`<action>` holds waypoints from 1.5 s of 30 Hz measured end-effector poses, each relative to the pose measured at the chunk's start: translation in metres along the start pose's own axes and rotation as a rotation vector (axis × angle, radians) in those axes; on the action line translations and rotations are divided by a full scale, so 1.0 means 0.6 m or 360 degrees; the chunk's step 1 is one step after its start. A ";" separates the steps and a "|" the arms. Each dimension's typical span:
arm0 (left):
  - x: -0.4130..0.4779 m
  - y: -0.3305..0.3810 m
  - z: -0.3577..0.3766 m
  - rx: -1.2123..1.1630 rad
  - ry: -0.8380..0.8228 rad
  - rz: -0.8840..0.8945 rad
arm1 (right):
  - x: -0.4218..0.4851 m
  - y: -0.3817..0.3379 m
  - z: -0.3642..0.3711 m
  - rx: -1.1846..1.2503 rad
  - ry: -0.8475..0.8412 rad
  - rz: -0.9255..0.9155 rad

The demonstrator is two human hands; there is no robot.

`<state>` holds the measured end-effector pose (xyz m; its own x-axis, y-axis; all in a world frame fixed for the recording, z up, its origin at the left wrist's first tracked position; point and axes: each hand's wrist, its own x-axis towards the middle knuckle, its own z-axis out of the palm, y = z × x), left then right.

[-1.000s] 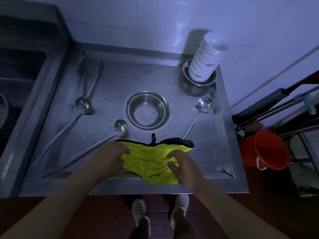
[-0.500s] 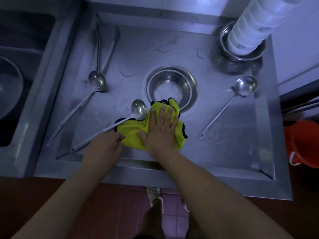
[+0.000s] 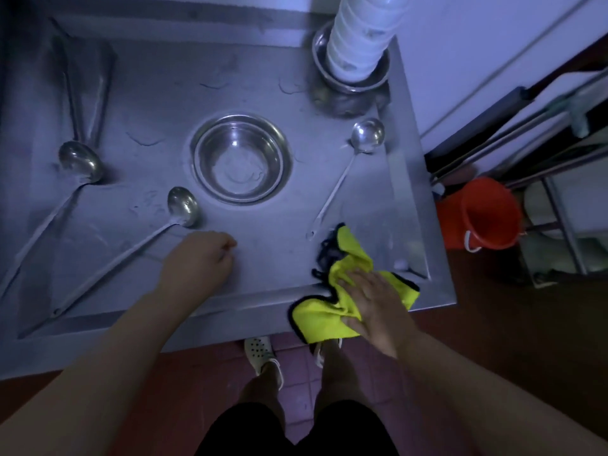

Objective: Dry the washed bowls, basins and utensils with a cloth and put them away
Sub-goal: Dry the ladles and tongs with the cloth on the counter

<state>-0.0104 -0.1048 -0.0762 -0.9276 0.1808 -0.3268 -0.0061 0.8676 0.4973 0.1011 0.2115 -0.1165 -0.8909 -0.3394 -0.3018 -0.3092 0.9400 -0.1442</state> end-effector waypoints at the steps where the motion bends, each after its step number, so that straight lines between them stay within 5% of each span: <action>1: 0.002 0.002 0.000 0.0013 -0.0021 0.0014 | -0.016 0.026 -0.005 -0.0047 -0.0065 0.0085; 7: -0.012 -0.025 -0.023 0.0113 0.0047 -0.0010 | -0.023 -0.017 -0.002 -0.0096 -0.0145 0.0309; 16: -0.076 -0.084 -0.044 0.0251 -0.0048 -0.0137 | 0.111 -0.314 0.035 0.0073 -0.0078 -0.0120; 22: -0.068 -0.044 -0.026 0.0313 -0.0089 -0.0141 | 0.065 -0.202 0.036 0.0154 0.0078 -0.0146; 28: -0.005 0.061 0.033 0.0437 -0.0170 0.0095 | -0.003 -0.013 0.002 0.0051 0.0025 0.0431; 34: 0.085 0.154 0.094 0.0538 -0.0108 0.0307 | 0.093 0.053 -0.021 0.0100 -0.0173 0.0944; 45: 0.208 0.204 0.147 0.0560 0.0063 0.0131 | 0.277 0.124 -0.037 -0.0081 0.0172 0.0769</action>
<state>-0.0941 0.0649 -0.1271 -0.9334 0.2446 -0.2624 0.1918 0.9585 0.2112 -0.0772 0.2257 -0.1567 -0.9649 0.1385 -0.2231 0.1340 0.9904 0.0350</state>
